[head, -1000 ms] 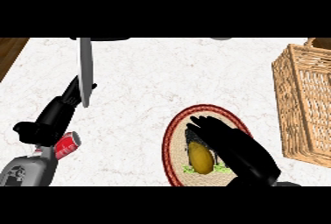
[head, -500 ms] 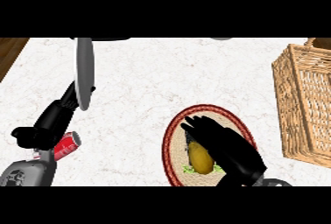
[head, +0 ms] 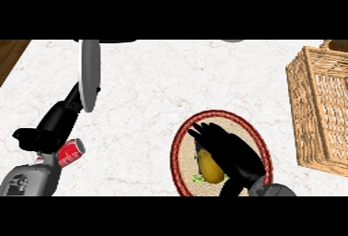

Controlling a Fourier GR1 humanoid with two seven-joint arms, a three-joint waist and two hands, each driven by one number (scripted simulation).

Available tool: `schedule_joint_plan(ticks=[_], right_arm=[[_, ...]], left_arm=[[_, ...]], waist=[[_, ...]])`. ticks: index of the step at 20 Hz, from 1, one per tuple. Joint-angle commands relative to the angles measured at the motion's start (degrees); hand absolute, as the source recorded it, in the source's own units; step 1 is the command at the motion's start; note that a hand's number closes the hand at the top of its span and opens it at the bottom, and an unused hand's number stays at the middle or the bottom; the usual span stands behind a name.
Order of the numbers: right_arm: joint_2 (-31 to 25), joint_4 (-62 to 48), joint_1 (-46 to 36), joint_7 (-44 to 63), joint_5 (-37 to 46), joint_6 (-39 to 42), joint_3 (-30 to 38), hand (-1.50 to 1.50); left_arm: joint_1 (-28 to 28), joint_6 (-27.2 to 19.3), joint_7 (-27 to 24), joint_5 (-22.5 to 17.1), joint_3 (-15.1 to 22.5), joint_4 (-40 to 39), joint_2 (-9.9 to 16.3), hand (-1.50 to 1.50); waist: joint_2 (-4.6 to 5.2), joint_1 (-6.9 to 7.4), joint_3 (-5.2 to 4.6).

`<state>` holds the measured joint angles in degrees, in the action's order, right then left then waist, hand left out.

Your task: Pick the lemon from the placemat and place it in the basket

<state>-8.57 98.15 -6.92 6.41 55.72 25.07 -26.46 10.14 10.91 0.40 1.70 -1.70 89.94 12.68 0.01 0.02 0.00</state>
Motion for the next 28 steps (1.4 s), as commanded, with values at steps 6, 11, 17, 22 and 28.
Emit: schedule_joint_plan(ticks=[6, 11, 17, 22, 28], right_arm=[[3.3, -10.0, 0.1, -3.5, 3.9, -5.1, -0.2, -1.5], [2.4, -7.7, -0.4, -3.8, 3.4, 1.5, 1.0, -1.5], [2.2, -9.7, 0.6, -6.4, 6.6, -0.3, -1.9, 1.5], [0.9, -10.9, 0.1, -9.3, 11.5, -4.0, -5.9, 1.5], [-2.0, -5.2, 4.6, -9.7, 13.2, -9.0, -3.5, 1.5]], left_arm=[[3.0, 0.2, 2.2, 1.8, -0.6, -0.5, -1.3, 0.0], [-1.3, -0.1, 1.7, 3.0, -0.5, 2.4, -2.5, 0.0], [1.6, -0.2, -0.9, 3.8, -1.6, -2.0, -2.6, 0.0], [-3.7, 0.5, 1.6, 3.3, 0.3, 4.5, -3.8, 0.0], [0.0, 1.1, 3.4, 2.5, -1.3, 3.0, -3.0, 0.0]], waist=[[0.02, -0.02, 0.01], [-0.03, 0.01, 0.0], [0.0, -0.11, 0.0], [-0.06, 0.2, 0.01], [-0.09, -0.22, 0.01]])
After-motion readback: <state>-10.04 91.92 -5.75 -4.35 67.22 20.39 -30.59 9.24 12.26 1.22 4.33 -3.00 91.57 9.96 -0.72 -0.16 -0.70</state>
